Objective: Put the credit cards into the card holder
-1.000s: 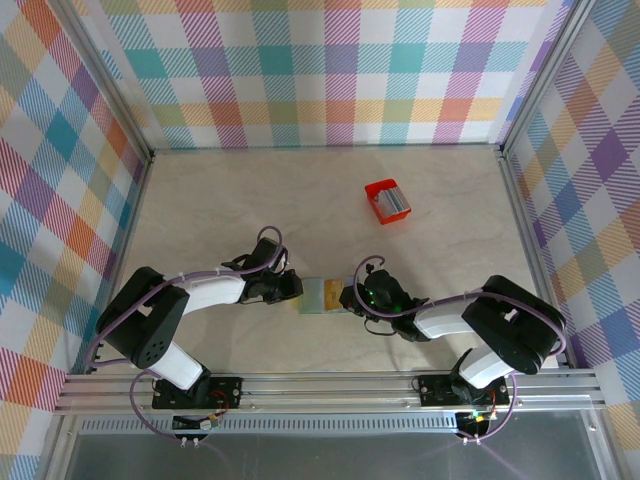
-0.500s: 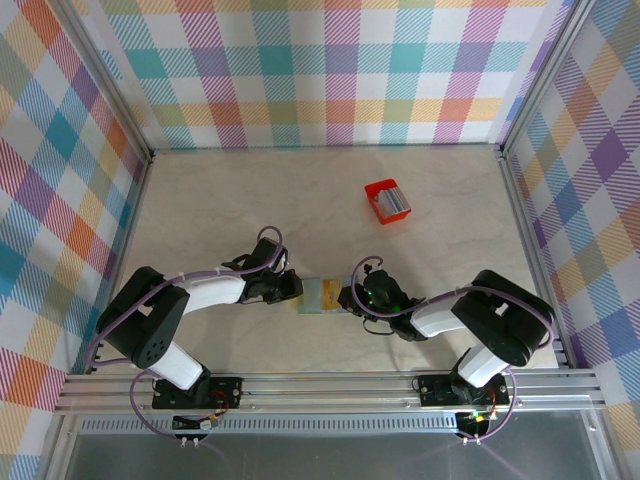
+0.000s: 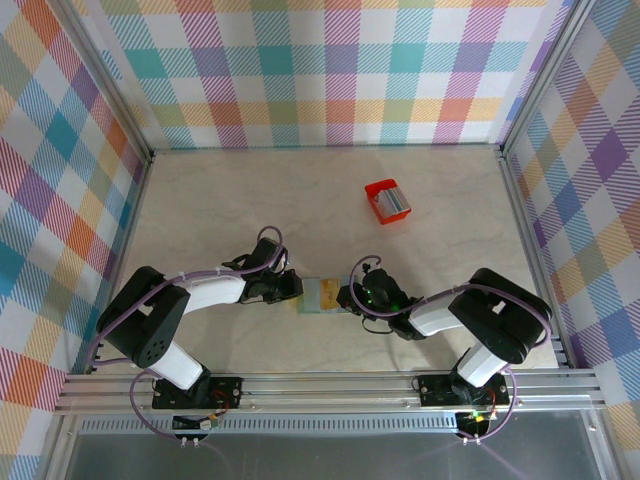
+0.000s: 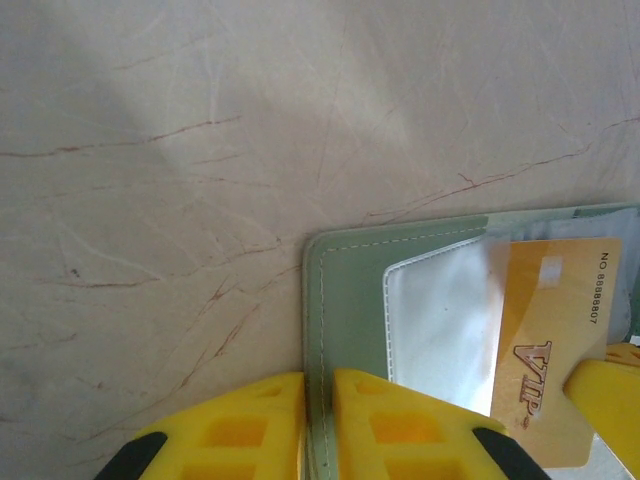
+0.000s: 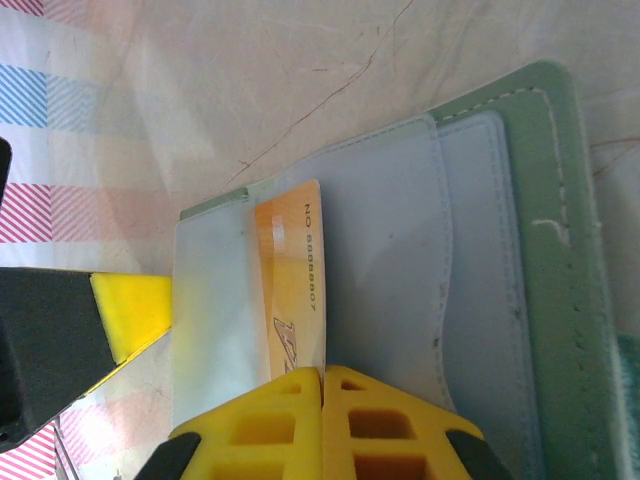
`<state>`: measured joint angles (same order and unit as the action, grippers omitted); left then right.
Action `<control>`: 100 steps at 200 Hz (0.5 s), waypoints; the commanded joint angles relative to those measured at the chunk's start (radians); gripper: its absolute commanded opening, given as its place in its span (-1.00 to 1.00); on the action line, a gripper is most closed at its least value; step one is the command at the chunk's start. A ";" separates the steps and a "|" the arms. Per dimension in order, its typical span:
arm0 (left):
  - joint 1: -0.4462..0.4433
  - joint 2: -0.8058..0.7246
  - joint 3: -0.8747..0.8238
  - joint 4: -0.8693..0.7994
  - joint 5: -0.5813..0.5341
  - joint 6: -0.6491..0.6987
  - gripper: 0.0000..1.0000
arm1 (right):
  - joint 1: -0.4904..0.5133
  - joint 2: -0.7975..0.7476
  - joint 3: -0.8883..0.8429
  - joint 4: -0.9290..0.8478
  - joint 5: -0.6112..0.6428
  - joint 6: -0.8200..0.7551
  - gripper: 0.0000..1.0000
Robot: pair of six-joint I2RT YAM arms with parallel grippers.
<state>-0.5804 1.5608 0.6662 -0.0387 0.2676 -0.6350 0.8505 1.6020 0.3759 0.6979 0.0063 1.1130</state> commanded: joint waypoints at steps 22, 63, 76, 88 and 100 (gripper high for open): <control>-0.009 0.027 -0.020 0.039 -0.001 -0.004 -0.68 | 0.007 0.059 0.011 -0.075 -0.043 -0.025 -1.00; -0.009 0.027 -0.023 0.040 -0.001 -0.007 -0.68 | 0.007 0.067 0.014 -0.075 -0.052 -0.027 -1.00; -0.009 0.027 -0.026 0.042 -0.001 -0.008 -0.68 | 0.007 0.067 0.012 -0.075 -0.049 -0.025 -1.00; -0.009 0.025 -0.030 0.044 -0.004 -0.008 -0.68 | 0.007 0.070 0.013 -0.074 -0.048 -0.024 -1.00; -0.009 0.026 -0.031 0.044 -0.002 -0.009 -0.68 | 0.007 0.070 0.017 -0.075 -0.050 -0.025 -1.00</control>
<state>-0.5804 1.5604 0.6586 -0.0257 0.2676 -0.6384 0.8448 1.6112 0.3767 0.7113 -0.0086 1.1107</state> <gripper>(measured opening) 0.160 0.042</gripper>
